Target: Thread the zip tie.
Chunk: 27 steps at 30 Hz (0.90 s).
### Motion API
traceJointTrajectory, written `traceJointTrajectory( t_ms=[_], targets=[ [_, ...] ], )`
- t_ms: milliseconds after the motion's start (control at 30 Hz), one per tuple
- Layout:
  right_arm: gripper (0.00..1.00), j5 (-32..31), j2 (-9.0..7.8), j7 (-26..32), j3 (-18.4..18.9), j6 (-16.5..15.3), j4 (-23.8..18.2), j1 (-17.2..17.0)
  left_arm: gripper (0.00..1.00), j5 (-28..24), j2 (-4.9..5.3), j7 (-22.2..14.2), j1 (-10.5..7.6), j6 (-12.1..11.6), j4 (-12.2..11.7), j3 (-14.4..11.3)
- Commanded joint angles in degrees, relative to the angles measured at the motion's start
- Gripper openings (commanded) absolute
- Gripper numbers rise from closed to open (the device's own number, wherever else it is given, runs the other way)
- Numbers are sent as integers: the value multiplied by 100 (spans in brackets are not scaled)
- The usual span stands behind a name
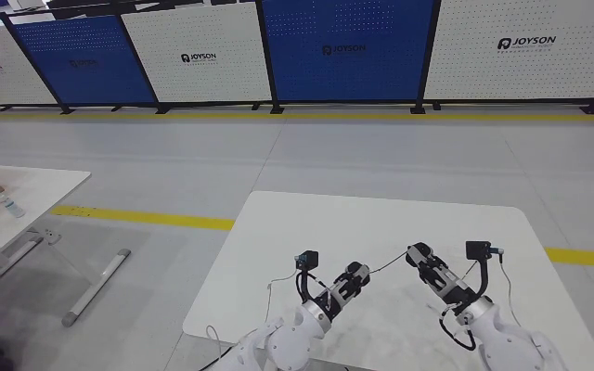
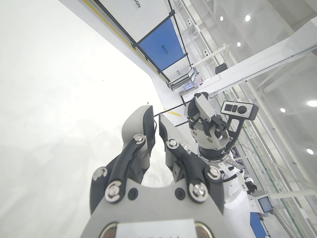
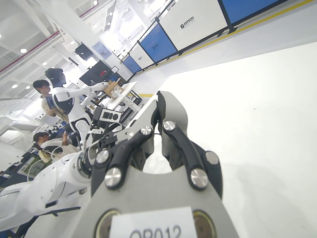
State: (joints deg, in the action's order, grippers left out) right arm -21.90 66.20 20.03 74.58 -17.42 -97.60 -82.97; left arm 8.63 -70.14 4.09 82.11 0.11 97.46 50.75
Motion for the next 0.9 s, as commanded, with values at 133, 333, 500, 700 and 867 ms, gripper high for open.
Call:
traceJointTrajectory(
  t_ms=[133, 333, 500, 700, 867],
  targets=[
    [0, -50, 2, 1, -3, 34, -20, -1, 17, 60, -18, 10, 15, 40, 15, 9],
    [0, -59, 3, 4, -7, 31, -43, -2, 20, 143, -39, -35, 9, 140, 19, -28],
    [0, -42, 8, -46, 6, 55, -27, -3, 28, 146, -66, -26, -13, 211, 16, -45],
    [0, -13, 11, -77, 32, 94, 6, -2, 29, 89, -77, 9, 10, 219, 17, 43],
    [0, 44, 17, -103, 47, 131, 4, -3, 33, 132, -85, 4, 36, 243, 15, 63]
  ],
)
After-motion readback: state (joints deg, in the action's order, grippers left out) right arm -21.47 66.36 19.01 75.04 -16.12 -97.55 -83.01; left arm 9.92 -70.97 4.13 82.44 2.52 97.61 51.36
